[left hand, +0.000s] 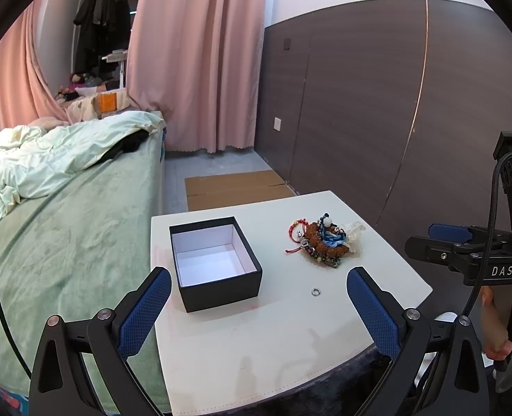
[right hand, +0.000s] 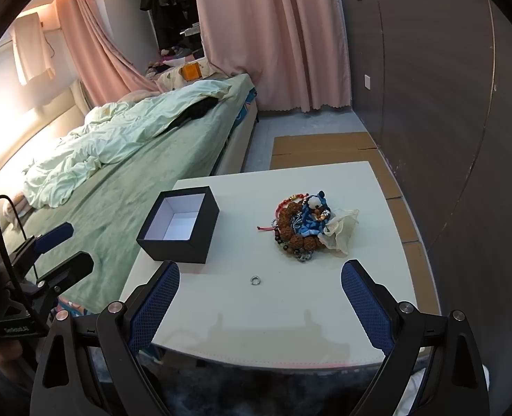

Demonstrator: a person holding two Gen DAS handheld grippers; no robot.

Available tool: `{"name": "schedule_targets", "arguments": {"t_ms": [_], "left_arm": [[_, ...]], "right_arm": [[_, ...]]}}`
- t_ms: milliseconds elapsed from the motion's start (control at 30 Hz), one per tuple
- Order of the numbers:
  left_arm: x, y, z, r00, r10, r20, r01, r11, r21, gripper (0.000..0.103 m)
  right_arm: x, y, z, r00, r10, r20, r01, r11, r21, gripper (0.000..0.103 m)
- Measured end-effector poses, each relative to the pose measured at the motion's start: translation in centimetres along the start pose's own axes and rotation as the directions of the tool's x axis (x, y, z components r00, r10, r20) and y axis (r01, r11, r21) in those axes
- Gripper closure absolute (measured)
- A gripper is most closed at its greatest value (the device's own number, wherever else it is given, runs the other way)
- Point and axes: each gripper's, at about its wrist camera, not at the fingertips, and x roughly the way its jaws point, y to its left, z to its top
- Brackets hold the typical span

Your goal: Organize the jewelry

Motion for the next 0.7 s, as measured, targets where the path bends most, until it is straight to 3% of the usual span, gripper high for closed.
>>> {"name": "schedule_targets", "arguments": {"t_ms": [700], "left_arm": [[0.27,-0.01,-0.29,1.0,0.017,0.018,-0.017,1.0,-0.009,0.002]], "right_arm": [[-0.18,-0.03,0.38,0.999,-0.027,0.032,0.026,0.999,0.025,0.008]]}}
